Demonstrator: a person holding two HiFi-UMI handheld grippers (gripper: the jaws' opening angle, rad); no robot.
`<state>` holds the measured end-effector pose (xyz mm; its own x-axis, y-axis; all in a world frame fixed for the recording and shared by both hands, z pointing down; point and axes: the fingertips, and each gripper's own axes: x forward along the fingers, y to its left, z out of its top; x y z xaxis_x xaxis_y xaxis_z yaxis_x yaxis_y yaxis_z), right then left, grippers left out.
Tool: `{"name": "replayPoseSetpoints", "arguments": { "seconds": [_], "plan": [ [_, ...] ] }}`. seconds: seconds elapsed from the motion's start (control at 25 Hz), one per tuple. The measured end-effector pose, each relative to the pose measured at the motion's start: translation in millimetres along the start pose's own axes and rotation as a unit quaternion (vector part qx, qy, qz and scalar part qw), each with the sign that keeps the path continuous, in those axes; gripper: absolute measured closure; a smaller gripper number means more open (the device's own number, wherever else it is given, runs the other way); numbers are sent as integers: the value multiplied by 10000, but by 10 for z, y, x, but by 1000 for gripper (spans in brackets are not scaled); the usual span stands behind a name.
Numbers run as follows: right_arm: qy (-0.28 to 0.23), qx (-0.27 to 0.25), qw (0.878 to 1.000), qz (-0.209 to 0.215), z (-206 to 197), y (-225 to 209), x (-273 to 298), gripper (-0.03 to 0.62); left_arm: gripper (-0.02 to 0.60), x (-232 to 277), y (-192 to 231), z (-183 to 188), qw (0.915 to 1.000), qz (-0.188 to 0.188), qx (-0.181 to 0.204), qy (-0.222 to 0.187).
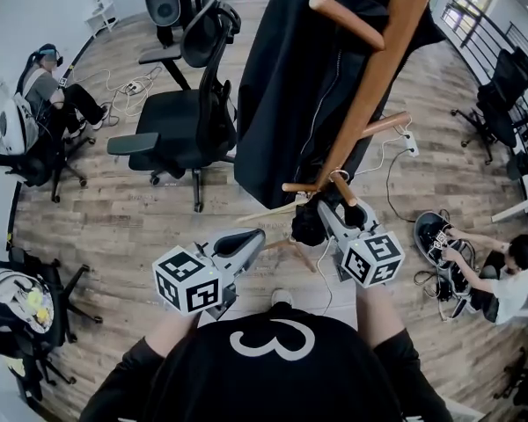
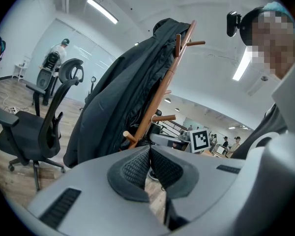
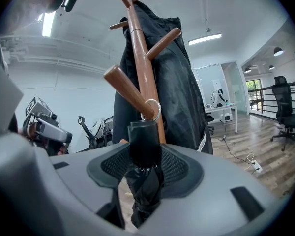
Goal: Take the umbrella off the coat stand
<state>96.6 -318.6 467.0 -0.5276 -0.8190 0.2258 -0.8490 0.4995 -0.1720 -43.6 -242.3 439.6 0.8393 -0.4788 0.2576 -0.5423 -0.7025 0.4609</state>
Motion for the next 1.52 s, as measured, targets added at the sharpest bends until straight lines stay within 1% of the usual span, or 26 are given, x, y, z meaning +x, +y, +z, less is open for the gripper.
{"name": "replayPoseSetpoints", "arguments": {
  "seconds": [0.28,0.48,0.6,1.08,1.52],
  "plan": [
    [-10,-58,10000,-20,57,48,-81,396,565,-14,-38,-6,10000,-19,-51,-38],
    [-56,-52,10000,-29,89,97,-166,396,565,-67,-37,-15,9998,74,-122,-116],
    [-90,-72,9999,-51,108,138,-236,396,565,-106,-81,-36,9998,61,-145,-125],
    [-209,-107,9997,-89,194,300,-485,396,565,-272,-248,-81,9998,103,-59,-151],
    [-334,-130,9992,-197,259,454,-740,396,565,-437,-421,-81,9997,1,58,-250]
  ]
}}
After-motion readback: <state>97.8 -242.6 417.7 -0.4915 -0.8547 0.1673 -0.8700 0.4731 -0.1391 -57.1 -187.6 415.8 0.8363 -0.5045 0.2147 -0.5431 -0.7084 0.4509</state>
